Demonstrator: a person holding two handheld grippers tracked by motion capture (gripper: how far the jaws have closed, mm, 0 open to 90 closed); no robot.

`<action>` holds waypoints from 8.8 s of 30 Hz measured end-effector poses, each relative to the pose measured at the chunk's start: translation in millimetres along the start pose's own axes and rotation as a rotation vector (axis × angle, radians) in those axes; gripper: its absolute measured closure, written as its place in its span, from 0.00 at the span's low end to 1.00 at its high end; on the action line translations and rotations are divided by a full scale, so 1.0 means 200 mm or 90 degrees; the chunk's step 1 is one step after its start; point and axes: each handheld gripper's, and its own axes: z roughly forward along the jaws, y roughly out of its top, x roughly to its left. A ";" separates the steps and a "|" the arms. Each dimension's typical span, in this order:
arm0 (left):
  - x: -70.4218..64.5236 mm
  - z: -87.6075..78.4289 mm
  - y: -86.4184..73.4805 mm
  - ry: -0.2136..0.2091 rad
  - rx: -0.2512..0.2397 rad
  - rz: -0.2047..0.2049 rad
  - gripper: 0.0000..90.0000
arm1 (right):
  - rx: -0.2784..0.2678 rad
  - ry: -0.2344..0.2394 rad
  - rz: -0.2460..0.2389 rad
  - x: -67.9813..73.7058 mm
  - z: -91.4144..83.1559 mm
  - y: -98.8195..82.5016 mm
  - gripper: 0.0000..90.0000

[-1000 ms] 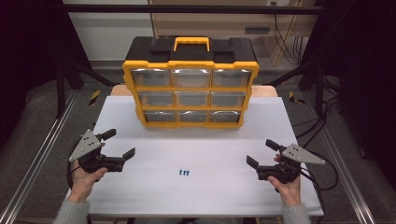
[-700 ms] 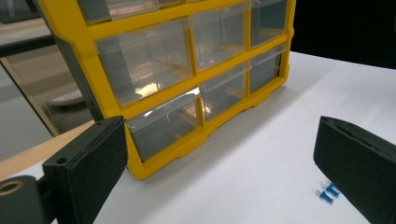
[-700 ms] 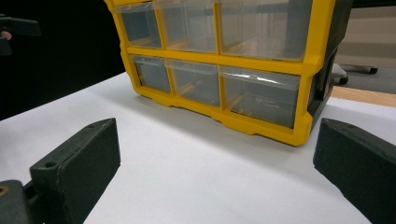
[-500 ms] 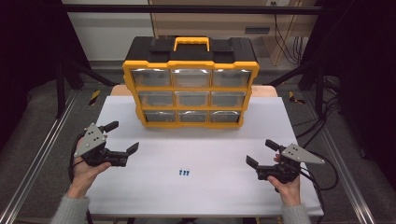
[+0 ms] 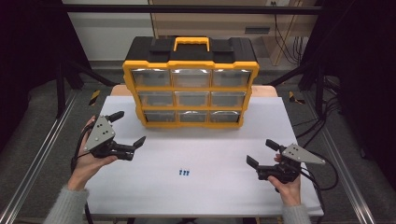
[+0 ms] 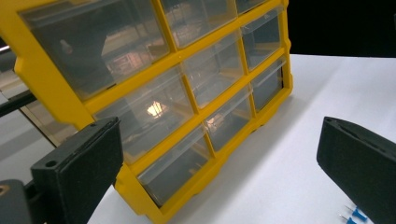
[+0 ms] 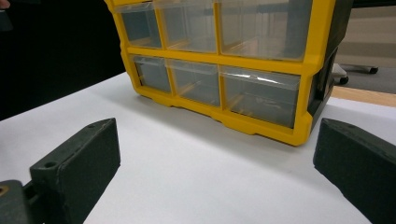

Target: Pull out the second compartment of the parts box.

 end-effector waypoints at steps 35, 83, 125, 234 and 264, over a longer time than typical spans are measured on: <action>-0.06 0.23 0.29 -0.019 0.031 0.231 0.00 | -0.001 0.005 0.000 0.00 0.00 0.00 0.01; -0.08 0.56 0.56 0.015 -0.007 0.499 0.00 | -0.003 0.004 0.000 0.00 0.00 0.00 0.01; -0.12 0.80 0.54 0.105 -0.012 0.600 0.13 | -0.012 0.010 0.002 0.00 0.00 0.00 0.01; -0.15 0.83 0.49 0.225 0.016 0.791 0.87 | -0.016 0.011 -0.007 0.00 -0.01 0.01 0.01; -0.21 0.76 0.49 0.223 0.019 0.800 0.87 | -0.010 0.012 -0.003 0.00 -0.01 0.01 0.01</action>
